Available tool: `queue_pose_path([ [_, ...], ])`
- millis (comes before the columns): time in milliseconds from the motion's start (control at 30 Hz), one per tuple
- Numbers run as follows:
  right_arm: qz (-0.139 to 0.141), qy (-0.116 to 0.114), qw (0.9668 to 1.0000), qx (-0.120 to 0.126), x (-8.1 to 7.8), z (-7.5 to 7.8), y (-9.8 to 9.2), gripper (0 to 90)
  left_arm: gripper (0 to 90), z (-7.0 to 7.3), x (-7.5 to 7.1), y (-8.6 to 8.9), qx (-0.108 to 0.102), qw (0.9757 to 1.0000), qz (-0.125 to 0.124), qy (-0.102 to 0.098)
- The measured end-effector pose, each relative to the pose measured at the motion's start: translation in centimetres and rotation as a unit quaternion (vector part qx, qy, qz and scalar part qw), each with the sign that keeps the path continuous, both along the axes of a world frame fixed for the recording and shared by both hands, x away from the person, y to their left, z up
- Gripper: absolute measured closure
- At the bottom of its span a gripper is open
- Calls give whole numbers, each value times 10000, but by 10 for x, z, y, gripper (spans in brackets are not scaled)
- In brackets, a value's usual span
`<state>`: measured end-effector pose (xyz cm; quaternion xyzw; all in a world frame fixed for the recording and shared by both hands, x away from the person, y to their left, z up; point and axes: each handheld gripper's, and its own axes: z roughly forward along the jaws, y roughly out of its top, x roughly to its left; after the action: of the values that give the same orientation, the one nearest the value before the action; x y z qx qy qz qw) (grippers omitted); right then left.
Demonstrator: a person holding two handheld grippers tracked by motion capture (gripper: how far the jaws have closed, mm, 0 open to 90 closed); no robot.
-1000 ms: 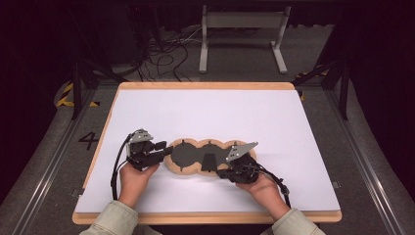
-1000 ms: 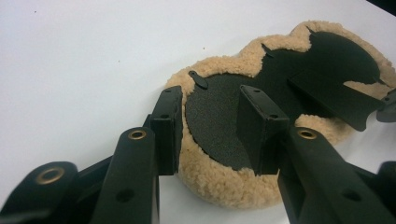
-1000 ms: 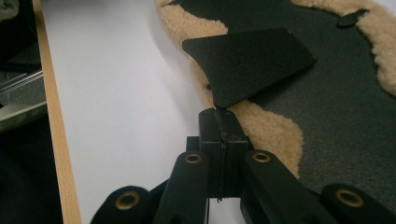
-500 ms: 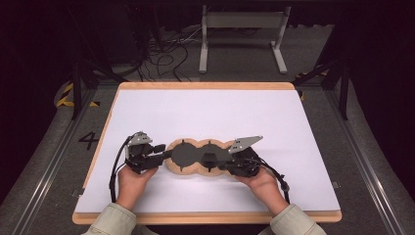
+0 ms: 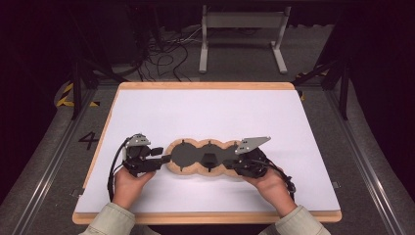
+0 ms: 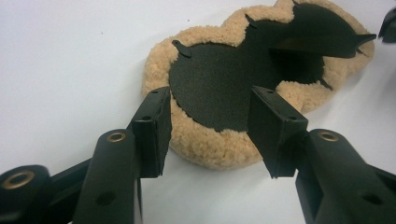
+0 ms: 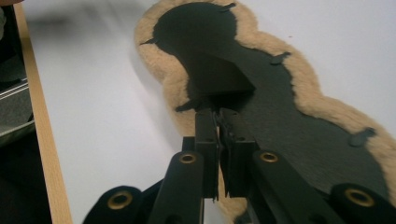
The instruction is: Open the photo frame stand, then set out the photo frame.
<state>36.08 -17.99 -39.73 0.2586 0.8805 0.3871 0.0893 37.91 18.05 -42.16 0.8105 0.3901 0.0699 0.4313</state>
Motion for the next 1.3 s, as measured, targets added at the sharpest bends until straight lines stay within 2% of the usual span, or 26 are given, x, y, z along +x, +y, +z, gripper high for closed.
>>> queue_pose_path([
  [200,-327,-71,9994,104,-1,11,-19,738,449,4,0,3,-96,9999,49,124],
  [267,-452,-99,9989,123,-1,14,-27,699,435,3,2,4,-125,9996,56,255],
  [533,-794,-19,9964,302,2,22,-48,578,378,3,4,3,-49,9991,78,422],
  [733,-1003,21,9945,308,6,22,-56,476,310,0,9,4,-136,9977,143,645],
  [933,-1247,240,9915,285,13,16,-64,351,272,-5,14,3,-184,9958,158,883],
  [1033,-1453,317,9888,126,17,11,-67,254,244,-9,17,0,-191,9948,173,984],
  [1100,-1484,341,9883,78,18,10,-68,246,244,-10,18,-1,-154,9947,141,1005],
  [1200,-1551,586,9860,182,24,1,-73,191,242,-13,22,-3,-166,9940,125,1073],
  [1267,-1503,678,9862,176,26,-3,-74,165,240,-15,23,-5,-158,9939,124,1087],
  [1300,-1519,750,9854,188,28,-5,-74,155,236,-16,24,-6,-156,9933,49,1146],
])
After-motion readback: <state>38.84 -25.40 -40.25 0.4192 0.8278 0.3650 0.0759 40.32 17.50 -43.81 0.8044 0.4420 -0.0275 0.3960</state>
